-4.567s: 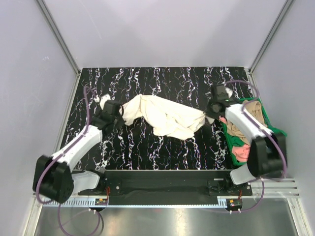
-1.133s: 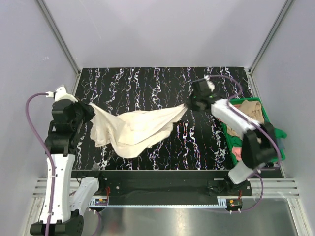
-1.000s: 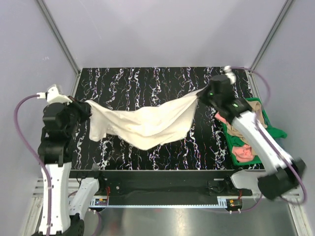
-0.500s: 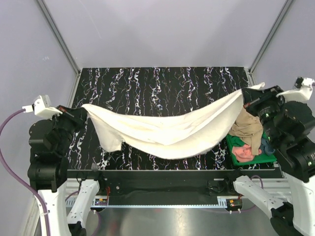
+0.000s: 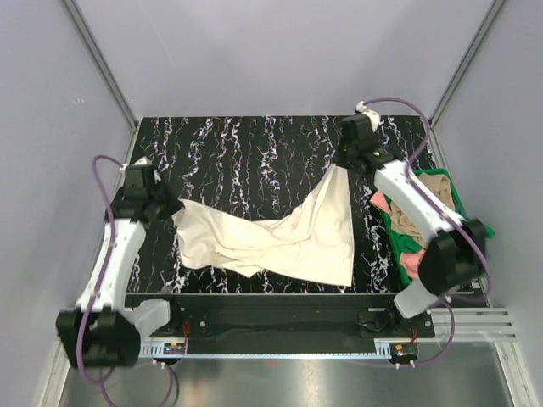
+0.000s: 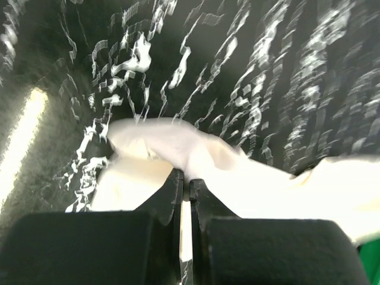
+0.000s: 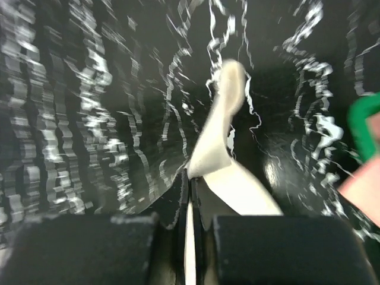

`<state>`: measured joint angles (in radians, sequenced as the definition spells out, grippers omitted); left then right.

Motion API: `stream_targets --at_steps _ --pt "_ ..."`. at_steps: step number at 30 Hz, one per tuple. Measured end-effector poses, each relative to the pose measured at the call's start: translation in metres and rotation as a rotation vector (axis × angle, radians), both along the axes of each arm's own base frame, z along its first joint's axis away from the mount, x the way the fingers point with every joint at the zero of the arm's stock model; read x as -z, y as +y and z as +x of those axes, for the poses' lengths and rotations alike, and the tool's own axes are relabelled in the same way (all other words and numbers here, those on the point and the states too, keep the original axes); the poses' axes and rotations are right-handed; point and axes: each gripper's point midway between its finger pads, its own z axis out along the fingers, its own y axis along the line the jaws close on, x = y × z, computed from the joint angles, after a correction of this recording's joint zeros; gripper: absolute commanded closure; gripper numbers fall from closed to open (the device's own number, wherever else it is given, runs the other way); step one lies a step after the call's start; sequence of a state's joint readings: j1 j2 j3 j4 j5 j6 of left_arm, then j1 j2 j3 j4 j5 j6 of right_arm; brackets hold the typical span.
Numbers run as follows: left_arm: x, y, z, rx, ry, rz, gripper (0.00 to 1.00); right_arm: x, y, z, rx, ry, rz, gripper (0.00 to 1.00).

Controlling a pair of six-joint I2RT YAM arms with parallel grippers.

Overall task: Fold and stack the t-shirts
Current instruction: Flatten the tshirt out

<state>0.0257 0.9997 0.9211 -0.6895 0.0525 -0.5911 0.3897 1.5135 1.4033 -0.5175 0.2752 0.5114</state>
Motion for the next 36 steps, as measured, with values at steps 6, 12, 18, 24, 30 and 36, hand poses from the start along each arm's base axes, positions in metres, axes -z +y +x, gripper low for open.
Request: stream_targets --at_steps 6,12,18,24,30,36 --pt "0.053 -0.007 0.058 0.077 0.199 -0.024 1.0 0.106 0.017 0.068 -0.028 0.189 -0.06 0.89" --pt "0.061 0.005 0.141 0.106 0.247 0.046 0.6 0.12 0.009 0.113 -0.018 0.207 -0.07 0.62" --pt "0.055 0.023 0.145 0.06 0.249 0.134 0.47 0.071 -0.008 0.114 0.104 0.176 -0.038 0.52" --pt "0.042 0.024 0.079 0.004 0.211 0.124 0.47 0.065 -0.031 0.011 0.352 0.356 0.11 0.54" --pt "0.062 0.013 0.039 -0.018 0.2 0.051 0.46 0.104 -0.023 -0.134 0.468 0.592 0.241 0.53" --pt "0.071 -0.001 0.026 0.009 0.19 -0.021 0.46 0.161 -0.006 -0.242 0.526 0.801 0.288 0.52"
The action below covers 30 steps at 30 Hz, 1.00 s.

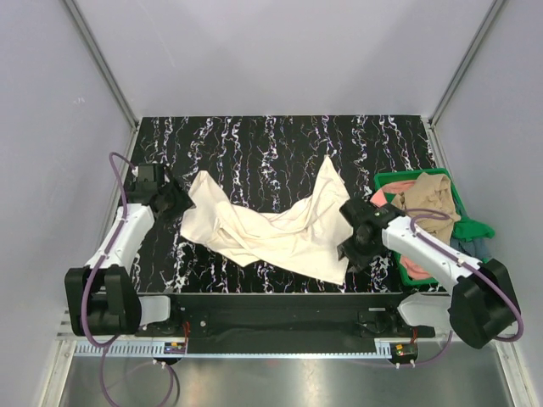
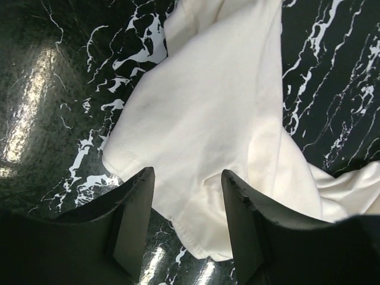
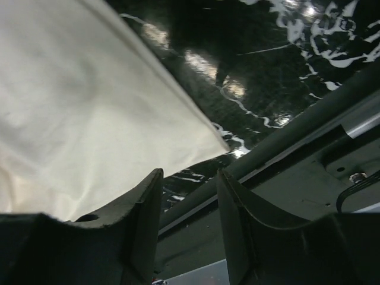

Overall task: Fold and stack the t-shirts
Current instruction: Flatten the tshirt out

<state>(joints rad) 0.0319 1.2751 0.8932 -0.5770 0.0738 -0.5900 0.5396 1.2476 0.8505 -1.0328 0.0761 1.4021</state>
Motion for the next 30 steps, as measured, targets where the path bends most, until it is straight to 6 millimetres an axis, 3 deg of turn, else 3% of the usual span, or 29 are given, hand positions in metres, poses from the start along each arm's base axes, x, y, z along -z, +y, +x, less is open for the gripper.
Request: stream_targets --at_steps 3,8,13,18,26,30 --pt "-0.007 -0.001 -0.001 0.004 -0.032 -0.005 0.45 0.021 -0.002 -0.024 0.049 0.08 -0.005 0.51" --pt "-0.016 0.001 -0.004 -0.003 -0.08 -0.003 0.45 0.025 0.015 -0.033 0.06 0.069 0.032 0.51" --pt "0.003 0.004 -0.017 -0.034 -0.042 -0.009 0.43 0.04 0.018 -0.04 0.073 0.072 0.051 0.52" --pt "0.033 0.008 -0.037 -0.116 0.039 -0.055 0.43 0.031 0.024 -0.023 0.07 0.004 0.061 0.53" --pt "0.054 0.017 -0.04 -0.243 0.052 -0.128 0.38 0.032 0.026 -0.009 0.104 -0.052 0.067 0.49" --pt "0.069 0.018 -0.036 -0.277 0.088 -0.143 0.38 0.016 0.017 0.024 0.09 -0.192 0.004 0.48"
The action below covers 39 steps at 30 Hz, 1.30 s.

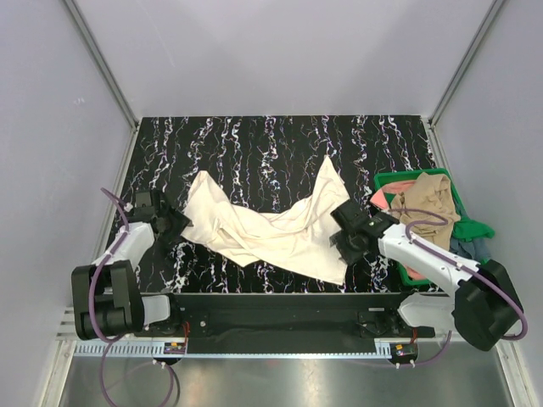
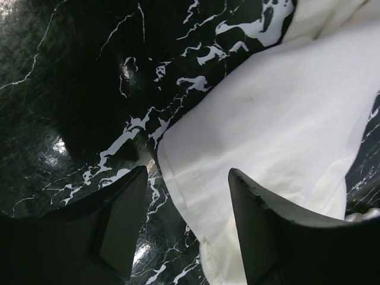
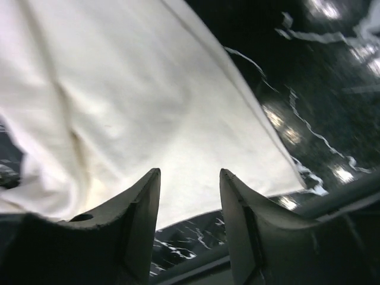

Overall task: Fold and stack the t-shirts
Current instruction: Flatten the tshirt out

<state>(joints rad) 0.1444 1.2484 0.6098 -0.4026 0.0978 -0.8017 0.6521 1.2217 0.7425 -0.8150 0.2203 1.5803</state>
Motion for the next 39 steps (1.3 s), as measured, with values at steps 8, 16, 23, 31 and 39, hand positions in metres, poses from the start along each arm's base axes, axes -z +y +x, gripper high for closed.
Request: stream_targets --at_steps 8,16,23,31,39 --pt "0.011 0.001 0.002 -0.041 0.002 -0.015 0.46 -0.045 -0.051 0.114 0.046 -0.252 -0.04 0.49" --pt "0.013 0.002 0.01 -0.046 -0.017 -0.012 0.72 -0.018 -0.049 0.173 -0.067 -0.231 -0.058 0.5" --pt "0.012 0.002 0.013 -0.047 -0.027 -0.013 1.0 0.02 -0.031 0.187 -0.142 -0.18 0.017 0.51" --pt "-0.003 0.002 0.017 -0.041 -0.075 -0.009 1.0 0.018 -0.025 0.197 -0.156 -0.175 0.034 0.53" --pt "-0.048 0.005 0.028 -0.044 -0.23 0.016 1.0 -0.034 -0.028 0.125 -0.07 -0.129 0.1 0.51"
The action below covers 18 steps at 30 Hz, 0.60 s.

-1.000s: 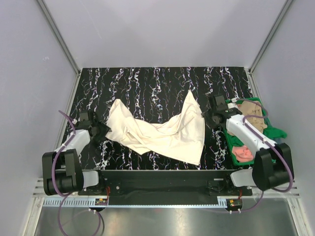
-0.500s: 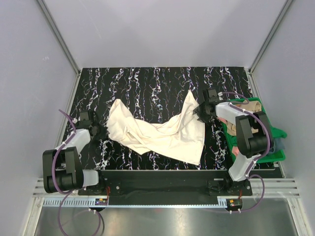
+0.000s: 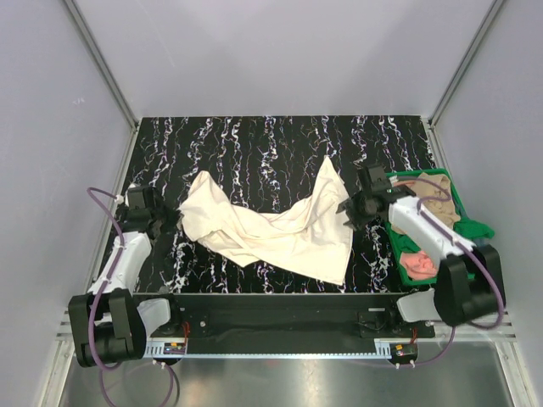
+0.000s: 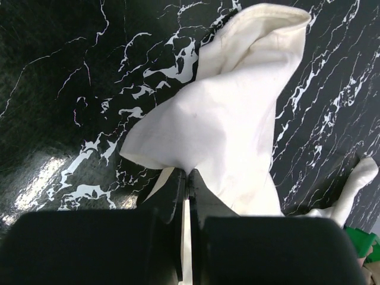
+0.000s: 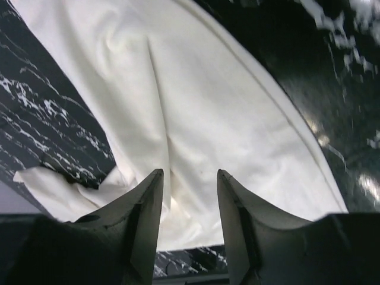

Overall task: Fold and stack the t-shirts
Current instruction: Flatten the tshirt out

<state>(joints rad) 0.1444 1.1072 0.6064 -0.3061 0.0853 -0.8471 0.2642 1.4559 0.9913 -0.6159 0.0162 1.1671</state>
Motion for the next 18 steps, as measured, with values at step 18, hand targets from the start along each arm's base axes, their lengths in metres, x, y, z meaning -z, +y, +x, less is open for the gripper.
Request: stream_targets --at_steps 18 --pt "-0.012 -0.005 -0.007 0.016 -0.025 -0.01 1.0 0.058 0.04 -0.208 0.045 0.37 0.04 0.48"
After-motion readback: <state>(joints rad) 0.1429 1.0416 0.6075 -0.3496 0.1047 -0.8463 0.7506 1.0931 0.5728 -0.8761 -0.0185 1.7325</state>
